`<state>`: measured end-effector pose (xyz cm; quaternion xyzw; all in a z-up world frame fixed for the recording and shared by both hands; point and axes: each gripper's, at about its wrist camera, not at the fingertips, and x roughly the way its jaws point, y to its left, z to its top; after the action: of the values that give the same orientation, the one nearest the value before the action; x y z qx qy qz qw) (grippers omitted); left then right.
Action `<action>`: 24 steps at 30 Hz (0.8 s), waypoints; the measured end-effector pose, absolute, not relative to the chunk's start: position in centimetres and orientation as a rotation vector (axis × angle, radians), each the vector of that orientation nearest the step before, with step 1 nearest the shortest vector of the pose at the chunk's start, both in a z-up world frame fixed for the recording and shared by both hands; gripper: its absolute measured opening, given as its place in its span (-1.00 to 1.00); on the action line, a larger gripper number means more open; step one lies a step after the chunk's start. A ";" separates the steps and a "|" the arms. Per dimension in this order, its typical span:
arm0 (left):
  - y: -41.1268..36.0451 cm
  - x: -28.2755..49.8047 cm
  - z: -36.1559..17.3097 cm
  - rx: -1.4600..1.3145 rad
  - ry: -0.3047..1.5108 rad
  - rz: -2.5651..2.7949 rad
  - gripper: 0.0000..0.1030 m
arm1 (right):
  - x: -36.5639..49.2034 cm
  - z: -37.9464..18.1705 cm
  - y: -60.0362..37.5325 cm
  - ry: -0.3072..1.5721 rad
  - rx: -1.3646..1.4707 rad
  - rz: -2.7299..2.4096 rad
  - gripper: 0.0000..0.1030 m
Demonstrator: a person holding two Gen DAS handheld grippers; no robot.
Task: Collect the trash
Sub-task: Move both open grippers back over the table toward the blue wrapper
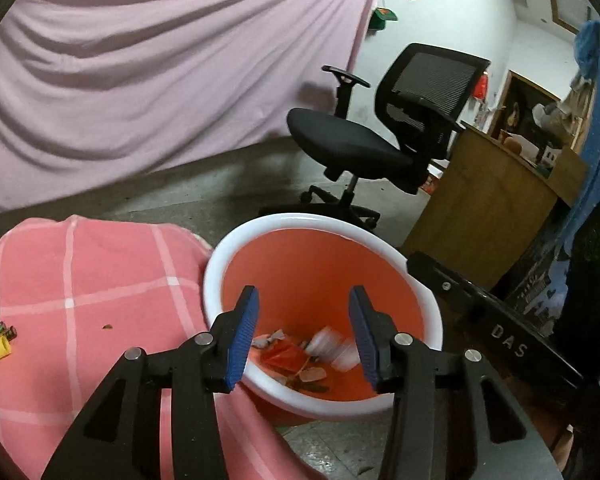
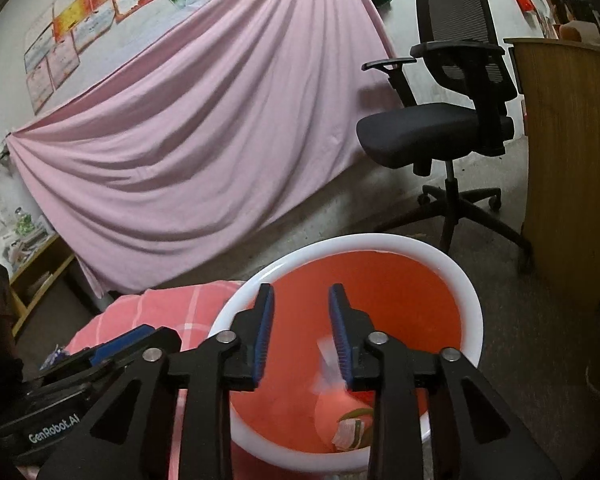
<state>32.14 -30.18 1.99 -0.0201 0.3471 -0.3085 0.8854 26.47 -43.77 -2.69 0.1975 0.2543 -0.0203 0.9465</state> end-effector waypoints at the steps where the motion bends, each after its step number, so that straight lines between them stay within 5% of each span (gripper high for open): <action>1: -29.7 32.0 2.1 -0.047 0.717 -0.634 -0.22 | 26.5 -2.7 -43.7 0.518 0.401 -0.040 -0.43; 24: -14.4 25.3 7.3 -0.085 0.426 -0.306 -0.21 | 24.6 2.1 -34.2 0.214 0.263 0.110 -0.24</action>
<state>25.27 -14.36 7.35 -0.0422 0.2103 -0.1511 0.9650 24.58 -34.21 2.10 0.1307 0.1064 0.0545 0.9842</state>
